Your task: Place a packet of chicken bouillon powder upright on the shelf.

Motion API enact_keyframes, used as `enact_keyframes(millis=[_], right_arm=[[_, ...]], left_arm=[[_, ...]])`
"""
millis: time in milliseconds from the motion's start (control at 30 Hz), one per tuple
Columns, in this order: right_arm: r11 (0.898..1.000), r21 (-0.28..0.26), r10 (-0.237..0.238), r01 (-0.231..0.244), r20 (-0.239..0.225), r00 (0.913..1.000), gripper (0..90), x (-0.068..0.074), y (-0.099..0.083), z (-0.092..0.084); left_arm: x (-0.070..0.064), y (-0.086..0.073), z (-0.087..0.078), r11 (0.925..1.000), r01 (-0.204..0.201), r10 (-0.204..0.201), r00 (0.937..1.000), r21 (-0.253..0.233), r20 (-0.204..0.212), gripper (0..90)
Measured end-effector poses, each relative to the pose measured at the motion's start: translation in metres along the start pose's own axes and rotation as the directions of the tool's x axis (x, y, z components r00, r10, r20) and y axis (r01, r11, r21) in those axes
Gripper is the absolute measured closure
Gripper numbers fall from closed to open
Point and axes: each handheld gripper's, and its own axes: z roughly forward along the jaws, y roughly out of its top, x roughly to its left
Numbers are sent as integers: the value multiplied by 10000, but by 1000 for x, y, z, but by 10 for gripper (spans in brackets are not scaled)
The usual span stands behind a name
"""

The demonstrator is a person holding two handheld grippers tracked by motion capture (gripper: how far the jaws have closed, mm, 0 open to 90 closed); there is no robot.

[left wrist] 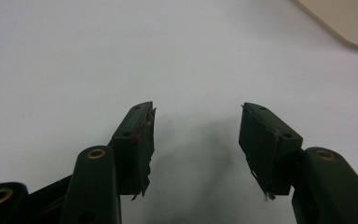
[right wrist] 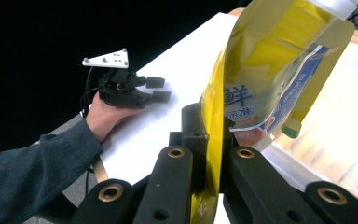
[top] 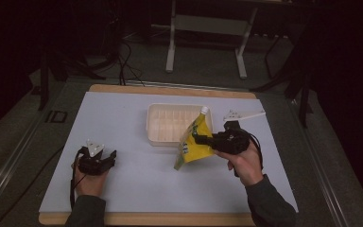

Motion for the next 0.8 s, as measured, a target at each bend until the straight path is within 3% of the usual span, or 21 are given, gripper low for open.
enact_keyframes(millis=[800], right_arm=[[9983,321,-506,492,441,9977,900,-16,21,-2]], left_arm=[[0,0,0,10000,-27,27,10000,21,-7,448]])
